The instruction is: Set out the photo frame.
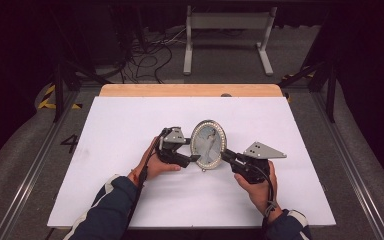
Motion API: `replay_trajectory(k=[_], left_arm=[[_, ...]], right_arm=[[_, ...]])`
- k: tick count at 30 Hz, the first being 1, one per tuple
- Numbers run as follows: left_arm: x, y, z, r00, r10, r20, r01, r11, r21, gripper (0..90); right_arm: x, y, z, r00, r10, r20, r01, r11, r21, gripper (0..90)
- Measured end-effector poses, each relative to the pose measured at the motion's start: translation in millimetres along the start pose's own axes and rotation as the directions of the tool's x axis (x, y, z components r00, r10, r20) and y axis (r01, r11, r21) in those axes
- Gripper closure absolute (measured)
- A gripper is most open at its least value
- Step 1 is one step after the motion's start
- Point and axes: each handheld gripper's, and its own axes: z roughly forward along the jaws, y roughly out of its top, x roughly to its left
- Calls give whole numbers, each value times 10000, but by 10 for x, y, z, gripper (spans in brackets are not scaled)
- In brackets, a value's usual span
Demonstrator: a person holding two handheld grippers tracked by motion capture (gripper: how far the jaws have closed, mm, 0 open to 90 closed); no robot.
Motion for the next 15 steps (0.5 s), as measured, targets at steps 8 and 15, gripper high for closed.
replay_trajectory(k=[8,15], left_arm=[[-12,-22,-26,9999,-56,-144,59,9999,162,320],[-44,-58,-80,9998,-60,-200,65,9998,207,322]], right_arm=[[-8,24,21,10000,14,-29,-14,10000,-74,818],[-81,54,74,9997,223,81,-221,9996,-184,799]])
